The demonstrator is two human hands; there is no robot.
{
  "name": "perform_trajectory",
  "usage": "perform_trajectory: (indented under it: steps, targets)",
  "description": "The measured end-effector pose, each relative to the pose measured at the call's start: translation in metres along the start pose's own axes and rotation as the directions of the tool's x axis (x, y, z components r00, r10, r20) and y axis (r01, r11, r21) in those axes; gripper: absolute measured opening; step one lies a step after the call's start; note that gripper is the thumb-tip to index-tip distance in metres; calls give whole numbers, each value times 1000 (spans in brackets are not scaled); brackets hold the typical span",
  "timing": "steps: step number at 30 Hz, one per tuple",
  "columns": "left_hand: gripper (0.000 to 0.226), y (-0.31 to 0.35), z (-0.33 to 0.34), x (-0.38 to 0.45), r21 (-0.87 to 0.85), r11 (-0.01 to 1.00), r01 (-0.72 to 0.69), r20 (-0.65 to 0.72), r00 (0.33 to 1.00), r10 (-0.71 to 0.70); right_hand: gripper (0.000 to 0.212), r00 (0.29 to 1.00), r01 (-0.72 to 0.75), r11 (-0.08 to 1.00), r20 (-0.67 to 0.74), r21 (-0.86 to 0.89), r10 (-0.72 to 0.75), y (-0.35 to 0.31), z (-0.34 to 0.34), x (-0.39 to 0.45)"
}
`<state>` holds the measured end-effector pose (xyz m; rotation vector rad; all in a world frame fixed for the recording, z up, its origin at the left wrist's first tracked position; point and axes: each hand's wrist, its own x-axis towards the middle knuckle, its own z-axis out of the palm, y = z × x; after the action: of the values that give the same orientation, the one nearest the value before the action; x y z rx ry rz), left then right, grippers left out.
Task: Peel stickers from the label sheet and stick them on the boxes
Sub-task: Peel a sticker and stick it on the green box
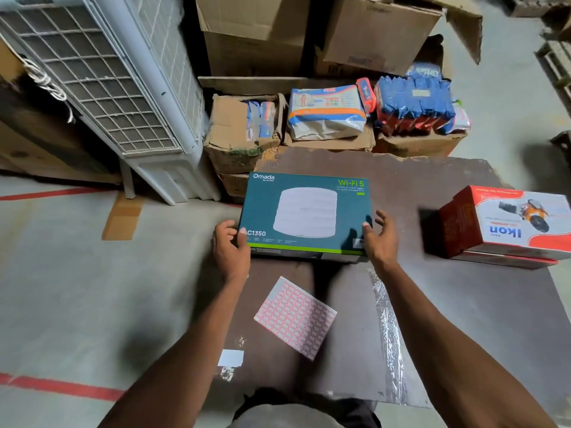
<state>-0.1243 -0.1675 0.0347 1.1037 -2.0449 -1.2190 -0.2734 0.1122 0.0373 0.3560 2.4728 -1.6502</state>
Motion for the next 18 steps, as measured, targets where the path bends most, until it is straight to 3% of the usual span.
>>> perform_trajectory:
  steps: [2,4,8,10,13,18]
  targets:
    - [6,-15,-3,-31,-30,999,-16,-8,1000,16,40,986,124,991,-103,-49,-128,4,-4,-26]
    - [8,-36,-5,-62,16,1000,8,63,998,-9,33,977,163,987,-134,-16,-163,13,-4,-54]
    - [17,-93,-4,-109,216,943,252,231,926,-300,30,980,184,983,-79,-23,-185,44,2,-104]
    - [39,-110,-2,-125,375,900,223,267,904,-335,27,985,172,984,13,-47,-172,60,4,-124]
    - [62,-111,0,-139,523,848,88,281,921,-269,31,981,154,981,138,-114,-138,78,7,-144]
    - [67,-97,7,-138,565,820,88,270,920,-284,35,965,160,970,236,-182,-115,85,7,-159]
